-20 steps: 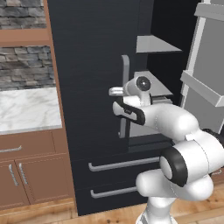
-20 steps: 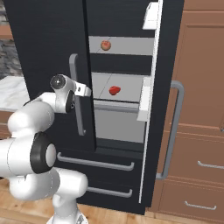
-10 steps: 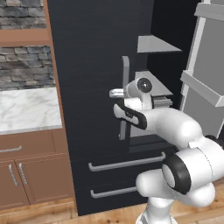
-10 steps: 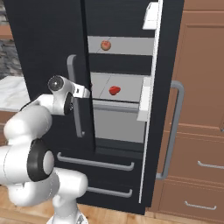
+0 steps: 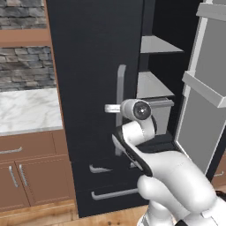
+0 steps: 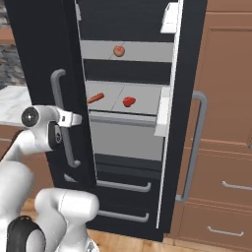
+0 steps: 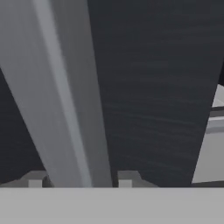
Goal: Open the fridge, remove the peach, carrot, and steak, and place them on any counter.
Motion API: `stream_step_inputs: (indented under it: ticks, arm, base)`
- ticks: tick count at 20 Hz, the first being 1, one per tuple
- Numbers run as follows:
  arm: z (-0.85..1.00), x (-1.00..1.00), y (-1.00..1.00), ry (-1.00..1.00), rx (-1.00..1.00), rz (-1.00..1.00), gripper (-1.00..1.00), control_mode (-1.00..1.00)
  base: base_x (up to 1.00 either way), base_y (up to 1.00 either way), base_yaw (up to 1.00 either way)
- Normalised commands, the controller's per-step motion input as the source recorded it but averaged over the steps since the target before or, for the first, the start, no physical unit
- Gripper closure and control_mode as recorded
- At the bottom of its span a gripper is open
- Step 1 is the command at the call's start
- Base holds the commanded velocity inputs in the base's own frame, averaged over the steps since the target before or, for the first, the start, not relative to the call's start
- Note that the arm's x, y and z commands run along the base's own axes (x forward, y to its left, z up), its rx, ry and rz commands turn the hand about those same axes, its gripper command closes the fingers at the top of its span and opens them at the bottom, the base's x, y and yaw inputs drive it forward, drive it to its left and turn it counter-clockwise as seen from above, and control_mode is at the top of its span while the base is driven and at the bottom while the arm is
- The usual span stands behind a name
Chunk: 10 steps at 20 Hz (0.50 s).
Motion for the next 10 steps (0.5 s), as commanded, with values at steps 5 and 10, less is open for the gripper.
stream_step_inputs:
  ticks: [5, 10]
  arm:
    - [0.0, -1.0, 0.01, -0.01, 0.0, -0.01, 1.0, -1.0]
    - [-0.02, -1.0, 0.35, 0.0, 0.0, -0.23, -1.0, -1.0]
  base:
    - [0.0, 0.0, 0.0]
    - [0.0, 0.0, 0.0]
